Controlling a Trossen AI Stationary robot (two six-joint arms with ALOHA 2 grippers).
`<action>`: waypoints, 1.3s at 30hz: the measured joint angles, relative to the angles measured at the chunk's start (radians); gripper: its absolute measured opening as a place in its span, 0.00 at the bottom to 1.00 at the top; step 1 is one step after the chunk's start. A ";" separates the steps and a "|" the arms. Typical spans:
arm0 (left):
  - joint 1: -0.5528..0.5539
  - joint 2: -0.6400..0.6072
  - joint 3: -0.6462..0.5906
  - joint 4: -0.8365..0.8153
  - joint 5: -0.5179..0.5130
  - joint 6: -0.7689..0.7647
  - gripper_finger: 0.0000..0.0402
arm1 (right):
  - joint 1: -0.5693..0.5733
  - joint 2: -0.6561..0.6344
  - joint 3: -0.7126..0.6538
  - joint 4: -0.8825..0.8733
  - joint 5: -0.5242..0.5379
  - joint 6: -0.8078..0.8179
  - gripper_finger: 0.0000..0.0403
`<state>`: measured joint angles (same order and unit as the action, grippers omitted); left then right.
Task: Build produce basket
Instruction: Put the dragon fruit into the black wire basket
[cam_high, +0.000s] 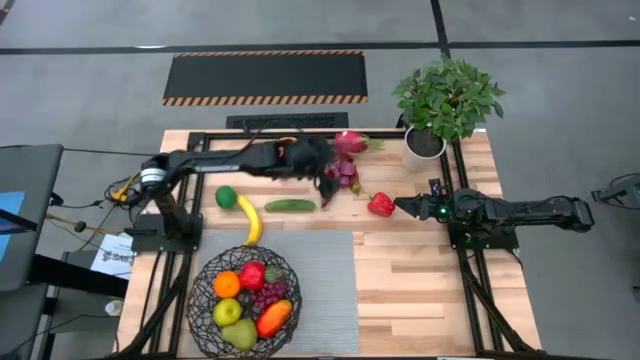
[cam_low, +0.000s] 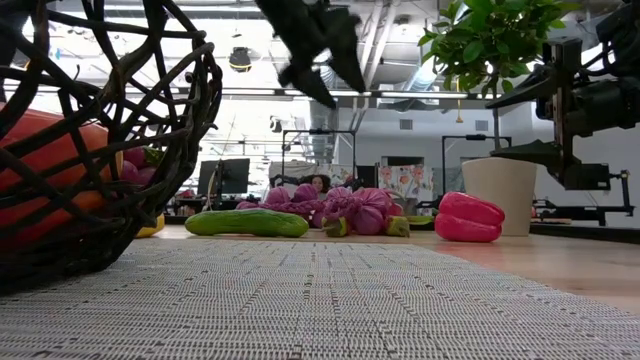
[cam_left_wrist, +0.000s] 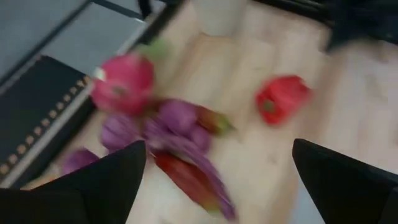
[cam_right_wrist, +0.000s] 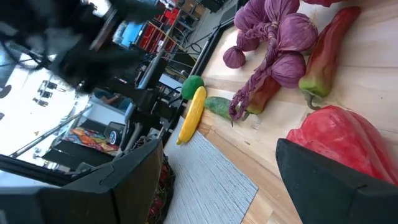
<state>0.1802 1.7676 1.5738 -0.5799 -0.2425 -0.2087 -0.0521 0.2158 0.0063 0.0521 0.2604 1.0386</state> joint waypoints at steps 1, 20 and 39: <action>0.022 0.017 0.000 0.024 0.004 0.023 0.96 | 0.000 0.000 0.000 0.000 0.000 0.000 0.83; 0.143 0.288 -0.001 0.284 0.287 -0.164 0.96 | 0.000 0.000 0.000 0.000 0.000 -0.029 0.83; 0.260 0.437 0.327 0.303 0.043 0.046 0.96 | -0.003 0.014 0.000 -0.001 0.003 -0.067 0.83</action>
<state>0.4402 2.2042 1.9011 -0.2766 -0.1991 -0.1630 -0.0551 0.2302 0.0063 0.0513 0.2632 0.9714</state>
